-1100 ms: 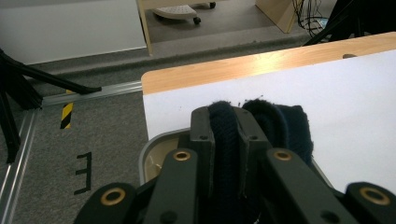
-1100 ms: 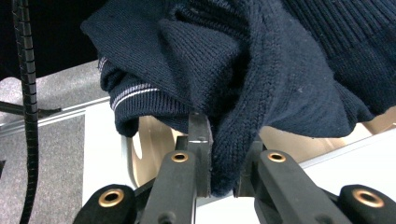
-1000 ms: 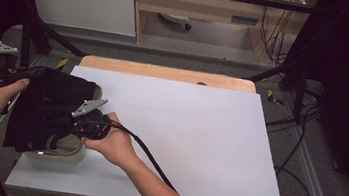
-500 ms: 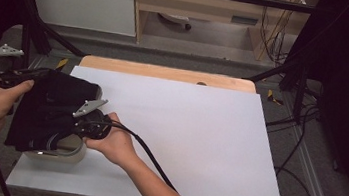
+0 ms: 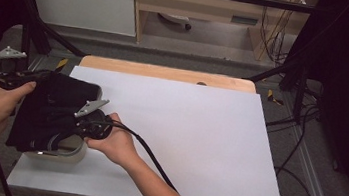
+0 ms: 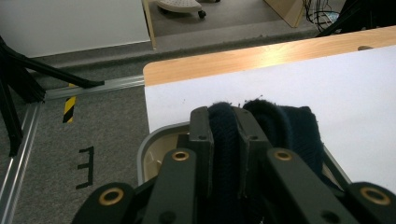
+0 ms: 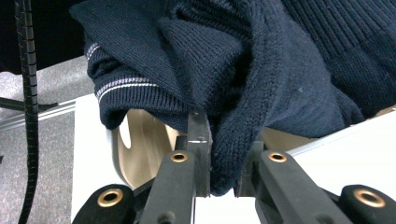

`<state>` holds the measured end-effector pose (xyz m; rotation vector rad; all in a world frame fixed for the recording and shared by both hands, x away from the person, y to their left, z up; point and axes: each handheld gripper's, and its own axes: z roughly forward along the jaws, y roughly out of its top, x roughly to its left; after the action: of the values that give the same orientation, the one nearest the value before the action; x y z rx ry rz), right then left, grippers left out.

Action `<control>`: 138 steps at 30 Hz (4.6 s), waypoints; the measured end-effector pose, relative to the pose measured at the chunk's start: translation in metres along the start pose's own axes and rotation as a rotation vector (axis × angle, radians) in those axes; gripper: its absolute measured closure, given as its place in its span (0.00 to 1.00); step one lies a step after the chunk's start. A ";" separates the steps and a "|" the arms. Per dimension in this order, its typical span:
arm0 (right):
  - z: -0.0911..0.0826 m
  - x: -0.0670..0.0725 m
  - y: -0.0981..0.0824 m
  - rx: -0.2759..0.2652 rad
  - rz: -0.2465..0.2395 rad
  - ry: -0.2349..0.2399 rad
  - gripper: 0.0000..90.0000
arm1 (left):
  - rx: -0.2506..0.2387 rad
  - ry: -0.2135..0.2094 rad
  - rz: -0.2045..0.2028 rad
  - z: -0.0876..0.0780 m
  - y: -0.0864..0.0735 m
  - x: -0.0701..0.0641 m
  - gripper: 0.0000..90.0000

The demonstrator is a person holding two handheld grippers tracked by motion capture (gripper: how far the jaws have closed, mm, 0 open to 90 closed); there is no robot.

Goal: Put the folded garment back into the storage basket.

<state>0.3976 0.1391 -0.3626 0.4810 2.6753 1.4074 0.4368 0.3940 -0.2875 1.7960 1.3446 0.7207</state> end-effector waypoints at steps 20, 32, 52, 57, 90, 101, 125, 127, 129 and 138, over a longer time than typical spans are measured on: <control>0.002 0.002 0.000 0.014 0.001 -0.007 0.89 | -0.018 0.000 0.005 0.006 -0.005 0.001 0.88; 0.001 0.003 0.000 0.020 -0.002 -0.009 0.89 | -0.025 0.000 0.005 0.010 -0.009 -0.001 0.88; -0.023 0.019 0.005 0.047 -0.028 -0.059 0.26 | -0.078 0.011 0.017 -0.003 -0.008 -0.023 0.41; -0.037 0.016 0.004 0.045 -0.019 -0.088 0.21 | -0.094 -0.002 0.039 -0.013 -0.005 -0.036 0.36; -0.121 -0.043 -0.022 -0.070 0.145 -0.281 0.09 | -0.097 -0.071 0.054 -0.044 -0.072 -0.112 0.11; -0.156 -0.064 -0.034 -0.110 0.188 -0.332 0.08 | -0.081 -0.083 0.079 -0.045 -0.081 -0.127 0.10; -0.224 -0.097 -0.066 -0.157 0.256 -0.427 0.07 | -0.048 -0.106 0.088 -0.043 -0.090 -0.131 0.07; -0.227 -0.098 -0.069 -0.161 0.257 -0.432 0.07 | -0.048 -0.108 0.089 -0.043 -0.090 -0.130 0.07; -0.231 -0.099 -0.072 -0.165 0.264 -0.439 0.07 | -0.048 -0.106 0.093 -0.043 -0.090 -0.130 0.07; -0.259 -0.101 -0.089 -0.193 0.292 -0.480 0.07 | -0.040 -0.096 0.092 -0.044 -0.092 -0.128 0.07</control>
<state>0.4169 -0.1445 -0.2941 1.0678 2.1293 1.3770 0.3169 0.2960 -0.3403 1.8463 1.1829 0.6963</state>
